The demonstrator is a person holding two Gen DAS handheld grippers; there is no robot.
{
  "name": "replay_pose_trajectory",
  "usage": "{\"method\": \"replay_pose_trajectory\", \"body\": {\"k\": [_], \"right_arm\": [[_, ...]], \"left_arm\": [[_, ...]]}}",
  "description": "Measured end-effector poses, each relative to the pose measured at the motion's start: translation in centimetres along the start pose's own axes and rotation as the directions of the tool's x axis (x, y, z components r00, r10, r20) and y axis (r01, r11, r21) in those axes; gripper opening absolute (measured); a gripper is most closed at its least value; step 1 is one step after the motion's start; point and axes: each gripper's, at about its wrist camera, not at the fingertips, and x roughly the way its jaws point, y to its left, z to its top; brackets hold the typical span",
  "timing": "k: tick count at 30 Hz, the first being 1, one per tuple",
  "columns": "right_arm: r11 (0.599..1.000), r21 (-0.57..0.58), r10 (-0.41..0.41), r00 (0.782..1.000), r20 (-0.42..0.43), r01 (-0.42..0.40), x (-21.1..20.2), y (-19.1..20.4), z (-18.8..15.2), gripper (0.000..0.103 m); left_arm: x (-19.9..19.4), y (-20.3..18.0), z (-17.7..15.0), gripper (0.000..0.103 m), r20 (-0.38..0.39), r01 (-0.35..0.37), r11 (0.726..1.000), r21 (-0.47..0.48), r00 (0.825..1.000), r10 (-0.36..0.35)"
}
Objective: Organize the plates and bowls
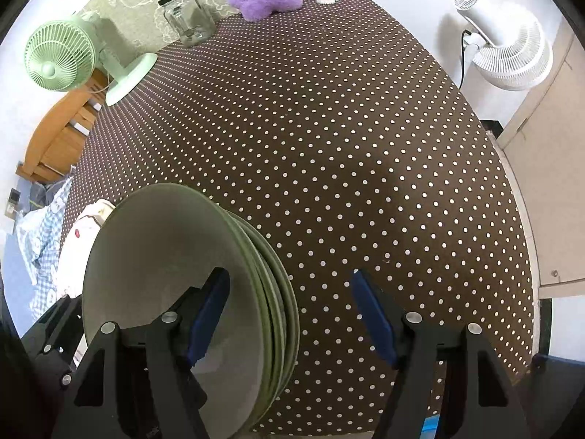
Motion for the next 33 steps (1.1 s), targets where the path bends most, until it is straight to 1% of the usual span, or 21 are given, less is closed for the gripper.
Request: {"method": "replay_pose_trajectory", "body": {"k": [8,11,15,18,21,22,23,24,33], "right_arm": [[1.0,0.017,0.016,1.0,-0.014,-0.015,0.6,-0.2,0.0,0.072],[1.0,0.014,0.019,1.0,-0.016,-0.019,0.7,0.0,0.1,0.071],[0.999,0.018,0.045,0.998,-0.037,-0.044,1.0,0.3,0.2,0.069],[0.998,0.004,0.06,0.997,-0.049,-0.06,1.3,1.2,0.3,0.064],[0.998,-0.021,0.059,0.997,-0.047,-0.06,1.2,2.4,0.4,0.052],[0.998,-0.028,0.058,0.997,-0.046,-0.059,1.2,2.7,0.4,0.05],[0.998,-0.032,0.046,0.998,-0.046,-0.047,1.1,3.0,0.5,0.05],[0.999,-0.031,0.043,0.998,-0.047,-0.045,1.2,3.4,0.5,0.05],[0.999,-0.014,0.049,0.996,-0.075,-0.05,1.1,3.3,0.6,0.051]], "left_arm": [[-0.1,0.4,-0.4,0.076,0.025,0.019,1.0,0.006,1.0,-0.019],[-0.1,0.5,-0.3,0.076,0.018,0.031,0.999,0.013,0.999,-0.032],[0.1,0.5,0.1,0.074,-0.005,0.051,0.998,0.028,0.999,-0.051],[0.1,0.4,0.0,0.069,-0.02,0.072,0.997,0.018,0.997,-0.071],[0.1,0.4,0.1,0.067,-0.033,0.081,0.997,0.009,0.996,-0.08],[0.1,0.3,0.2,0.063,-0.037,0.088,0.996,0.01,0.995,-0.088],[0.0,0.2,0.2,0.058,-0.04,0.094,0.995,0.014,0.995,-0.093],[0.0,0.0,0.3,0.057,-0.042,0.095,0.995,0.021,0.995,-0.094],[-0.1,-0.4,0.4,0.055,-0.066,0.095,0.995,-0.007,0.993,-0.096]]}}
